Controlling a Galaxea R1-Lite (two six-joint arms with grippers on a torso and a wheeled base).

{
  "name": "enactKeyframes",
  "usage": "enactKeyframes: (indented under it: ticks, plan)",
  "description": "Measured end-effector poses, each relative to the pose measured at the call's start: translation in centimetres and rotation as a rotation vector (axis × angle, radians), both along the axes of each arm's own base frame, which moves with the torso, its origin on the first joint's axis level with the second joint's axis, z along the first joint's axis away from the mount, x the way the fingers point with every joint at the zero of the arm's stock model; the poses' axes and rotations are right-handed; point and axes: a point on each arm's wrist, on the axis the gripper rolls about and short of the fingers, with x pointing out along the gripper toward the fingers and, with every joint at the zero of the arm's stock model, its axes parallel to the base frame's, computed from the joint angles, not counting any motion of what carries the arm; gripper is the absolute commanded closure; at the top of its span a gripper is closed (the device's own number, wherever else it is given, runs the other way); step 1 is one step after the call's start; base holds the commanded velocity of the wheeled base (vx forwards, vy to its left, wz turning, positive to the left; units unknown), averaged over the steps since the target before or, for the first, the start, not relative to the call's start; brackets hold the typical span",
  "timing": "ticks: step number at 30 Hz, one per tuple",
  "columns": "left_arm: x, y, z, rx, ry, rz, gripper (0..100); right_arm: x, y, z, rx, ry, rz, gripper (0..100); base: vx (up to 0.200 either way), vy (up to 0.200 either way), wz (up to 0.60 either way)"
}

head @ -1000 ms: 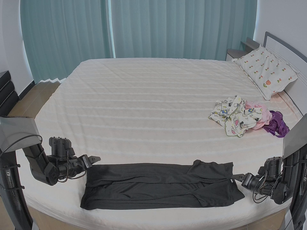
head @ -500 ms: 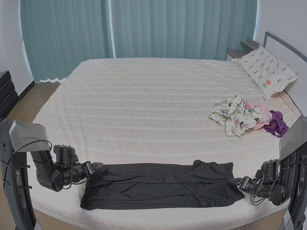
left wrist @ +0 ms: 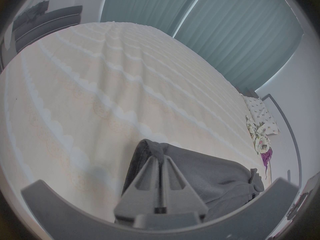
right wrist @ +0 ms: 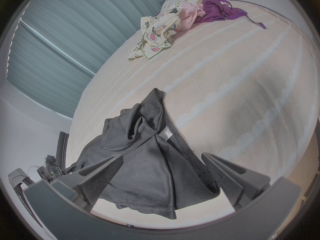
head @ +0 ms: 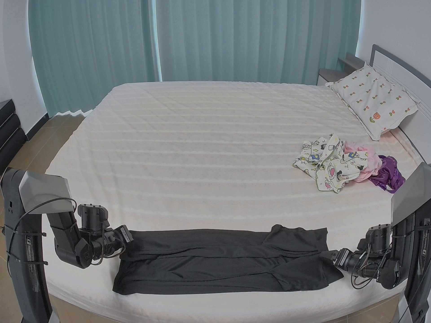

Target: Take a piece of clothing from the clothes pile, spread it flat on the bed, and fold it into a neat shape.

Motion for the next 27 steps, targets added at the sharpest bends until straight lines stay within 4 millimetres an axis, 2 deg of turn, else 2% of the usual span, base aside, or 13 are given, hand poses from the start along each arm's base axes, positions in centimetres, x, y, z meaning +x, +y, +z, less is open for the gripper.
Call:
enactKeyframes:
  ticks: [10, 17, 18, 27]
  plan:
    - [0.8, 0.5, 0.8, -0.105, -0.085, 0.121, 100, 0.0, 0.0, 0.1, -0.003, -0.004, -0.006, 0, 0.0, 0.0, 0.0]
    - [0.7, 0.5, 0.7, -0.116, -0.094, 0.135, 100, 0.0, -0.2, 0.2, -0.005, -0.008, -0.016, 0, 0.0, 0.0, 0.0]
    - [0.6, 0.5, 0.6, -0.116, -0.092, 0.134, 0, 0.1, -0.2, 0.2, -0.005, -0.01, -0.016, 0, 0.0, 0.0, 0.0]
    - [0.7, 0.6, 0.3, -0.114, -0.086, 0.134, 0, 0.3, -1.2, 2.0, 0.001, -0.089, -0.063, 0, 0.0, 0.0, 0.0]
